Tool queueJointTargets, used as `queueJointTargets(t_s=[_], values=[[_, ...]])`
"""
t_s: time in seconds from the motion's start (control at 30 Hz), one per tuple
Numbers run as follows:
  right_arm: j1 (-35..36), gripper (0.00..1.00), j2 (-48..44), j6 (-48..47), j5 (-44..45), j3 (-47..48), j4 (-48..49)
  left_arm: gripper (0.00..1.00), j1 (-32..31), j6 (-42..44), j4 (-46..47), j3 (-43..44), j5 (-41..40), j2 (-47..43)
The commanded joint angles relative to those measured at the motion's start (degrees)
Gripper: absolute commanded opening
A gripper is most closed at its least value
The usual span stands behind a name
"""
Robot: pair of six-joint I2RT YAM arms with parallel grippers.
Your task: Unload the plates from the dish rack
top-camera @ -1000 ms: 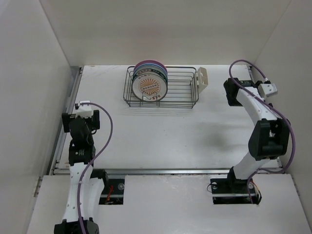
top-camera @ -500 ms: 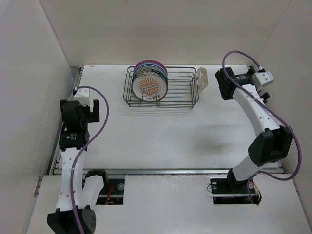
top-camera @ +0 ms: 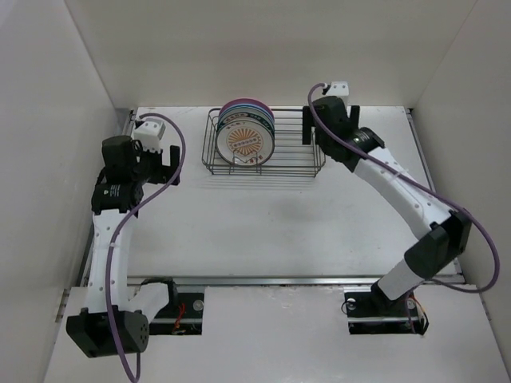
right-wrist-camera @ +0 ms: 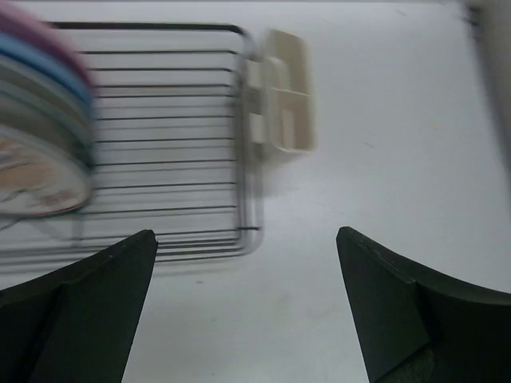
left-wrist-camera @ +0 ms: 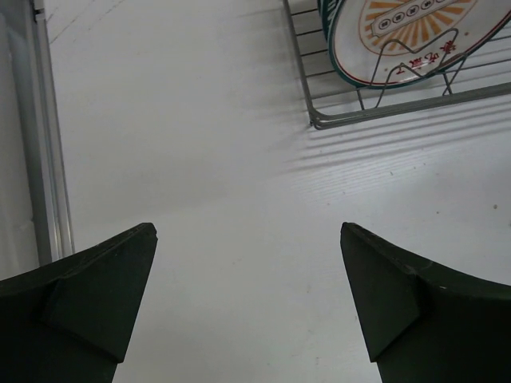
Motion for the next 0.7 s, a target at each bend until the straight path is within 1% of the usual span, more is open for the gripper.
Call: queueJointTargets(t_s=[0.0,0.03,0.07,0.1,0.13,0.17,0.2,0.23,0.3,0.33,0.37,0.4,0.43,0.47,0.5,0.53,0.57,0.6,0.63,0.67], values=[[-1.05,1.0,-10.39,-14.84,-39.01,-2.99,26.99,1.0,-0.73,0.31,-0.22,3.83,3.71,2.98],[-1.05,1.0,-10.4,-16.41,-44.12,-3.0,29.11,1.0,-1.26,0.31,-0.22,4.53,4.24,4.04],[-1.05,1.0,-8.66,-16.43,-48.26,-2.22,28.96,1.0,-1.26,-0.22,-0.22,5.06,5.64,5.18],[-1.57,1.0,-4.2,-16.43,-54.22,2.31,27.3,1.0,-1.96,-0.22,-1.27,6.81,6.26,7.89],[-1.57,1.0,-1.55,-16.43,-56.71,5.23,25.02,1.0,-3.09,-0.22,-2.06,7.87,6.27,9.4],[-2.18,1.0,1.09,-16.43,-59.09,8.13,20.65,1.0,-3.72,-0.22,-3.9,9.01,6.97,10.72],[-2.71,0.95,3.46,-16.43,-62.68,12.6,19.21,1.0,-4.24,0.56,-4.96,11.63,7.67,12.21],[-2.72,0.93,7.58,-16.43,-64.37,14.21,18.16,1.0,-4.77,1.87,-6.01,13.14,7.68,15.1],[-3.33,0.86,10.51,-16.43,-66.75,15.89,17.53,1.0,-5.91,2.42,-9.08,16.56,7.68,18.54],[-3.33,0.8,12.52,-16.43,-66.76,15.9,18.57,1.0,-5.92,2.42,-10.41,21.11,8.2,22.73],[-3.33,0.78,13.41,-16.43,-66.76,16.42,19.11,1.0,-5.92,2.42,-11.9,23.94,8.2,25.3],[-3.33,0.76,14.38,-16.43,-66.24,16.42,19.11,0.96,-5.92,2.42,-15.83,27.1,8.81,28.02],[-3.33,0.72,15.34,-17.12,-65.36,17.12,19.72,0.91,-5.92,2.42,-17.87,30.44,8.82,30.92],[-3.33,0.61,17.35,-17.13,-64.83,18.17,19.73,0.86,-5.92,2.42,-19.89,37.17,9.6,36.86],[-3.33,0.55,18.24,-17.91,-64.13,18.7,19.73,0.8,-5.92,1.89,-21.65,40.37,9.61,39.8],[-3.33,0.5,19.21,-18.62,-63.51,18.71,19.73,0.7,-5.92,0.93,-23.67,43.01,10.31,42.52],[-3.33,0.48,20.0,-18.62,-61.94,19.49,19.73,0.64,-5.92,-0.21,-23.69,46.61,10.31,44.81],[-3.33,0.48,21.75,-19.23,-61.23,20.11,20.34,0.58,-5.92,-1.44,-23.08,47.34,10.31,48.31],[-3.33,0.48,22.64,-20.02,-60.7,20.11,20.34,0.52,-5.92,-3.63,-20.47,47.34,9.7,49.39],[-3.33,0.48,24.39,-20.03,-59.39,20.98,20.34,0.43,-5.92,-4.17,-18.87,46.13,9.7,51.06]])
